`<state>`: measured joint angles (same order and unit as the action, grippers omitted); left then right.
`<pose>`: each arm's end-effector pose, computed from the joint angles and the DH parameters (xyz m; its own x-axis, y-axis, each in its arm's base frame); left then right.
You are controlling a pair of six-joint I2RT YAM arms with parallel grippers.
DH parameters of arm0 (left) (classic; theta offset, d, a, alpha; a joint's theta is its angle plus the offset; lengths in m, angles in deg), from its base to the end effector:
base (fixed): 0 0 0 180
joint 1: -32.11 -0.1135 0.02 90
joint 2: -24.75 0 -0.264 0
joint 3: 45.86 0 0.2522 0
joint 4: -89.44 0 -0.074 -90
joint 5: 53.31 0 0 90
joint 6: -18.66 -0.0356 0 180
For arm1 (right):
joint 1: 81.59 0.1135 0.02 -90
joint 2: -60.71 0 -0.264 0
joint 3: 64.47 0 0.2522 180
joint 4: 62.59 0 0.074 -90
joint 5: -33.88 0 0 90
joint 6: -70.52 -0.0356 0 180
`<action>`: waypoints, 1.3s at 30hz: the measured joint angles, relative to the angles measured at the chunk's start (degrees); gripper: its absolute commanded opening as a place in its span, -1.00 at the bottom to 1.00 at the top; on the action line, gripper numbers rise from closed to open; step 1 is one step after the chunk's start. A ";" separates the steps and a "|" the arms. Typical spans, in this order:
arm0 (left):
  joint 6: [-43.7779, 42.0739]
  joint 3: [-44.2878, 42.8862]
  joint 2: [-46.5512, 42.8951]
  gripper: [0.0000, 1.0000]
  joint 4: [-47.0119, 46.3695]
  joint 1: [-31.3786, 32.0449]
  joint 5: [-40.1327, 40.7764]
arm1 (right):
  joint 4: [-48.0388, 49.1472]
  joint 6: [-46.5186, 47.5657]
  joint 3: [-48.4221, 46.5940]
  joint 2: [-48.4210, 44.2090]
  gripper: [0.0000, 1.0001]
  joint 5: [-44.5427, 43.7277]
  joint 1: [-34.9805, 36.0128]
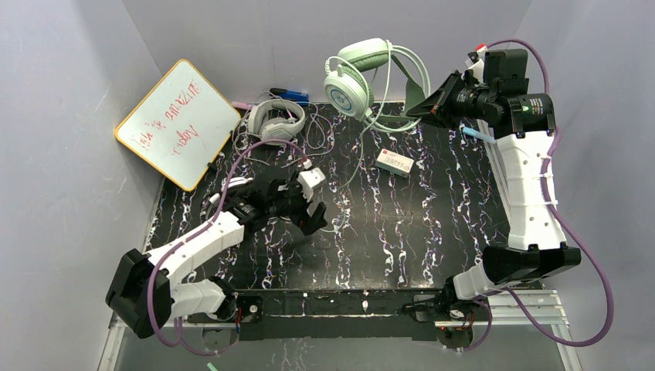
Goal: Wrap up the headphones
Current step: Wrap the headphones cable around the headphones.
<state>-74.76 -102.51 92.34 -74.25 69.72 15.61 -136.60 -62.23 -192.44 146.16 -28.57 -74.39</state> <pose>0.2000 -0.1702 0.2606 -0.3130 0.3114 -0.8973 0.8429 0.5264 -0.1114 0.2707 0.0508 0.4920 -0.7216 0.5155 -0.4622 -0.0172 0.6541 0.7562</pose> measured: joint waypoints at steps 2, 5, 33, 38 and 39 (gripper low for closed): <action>-6.67 0.00 0.31 0.90 1.07 0.02 -1.66 | 0.00 0.11 0.00 0.00 -0.97 0.00 0.00; -19.32 -0.02 0.90 0.95 3.89 0.35 -4.92 | 0.00 0.13 0.00 0.00 -0.97 0.02 0.00; -48.52 -5.25 16.48 -0.29 10.69 5.25 -1.07 | 0.37 0.33 0.00 -0.11 -0.97 2.10 0.00; -48.19 -5.25 18.18 -1.00 10.38 5.75 0.92 | 0.37 0.33 0.00 -0.55 -0.97 2.51 0.00; -47.93 -5.25 18.36 -1.00 10.27 5.75 1.29 | 0.39 0.35 0.00 -0.70 -0.97 2.64 0.00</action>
<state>-122.69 -107.76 110.70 -63.98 75.47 16.90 -136.21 -61.88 -192.44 145.46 -25.93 -74.39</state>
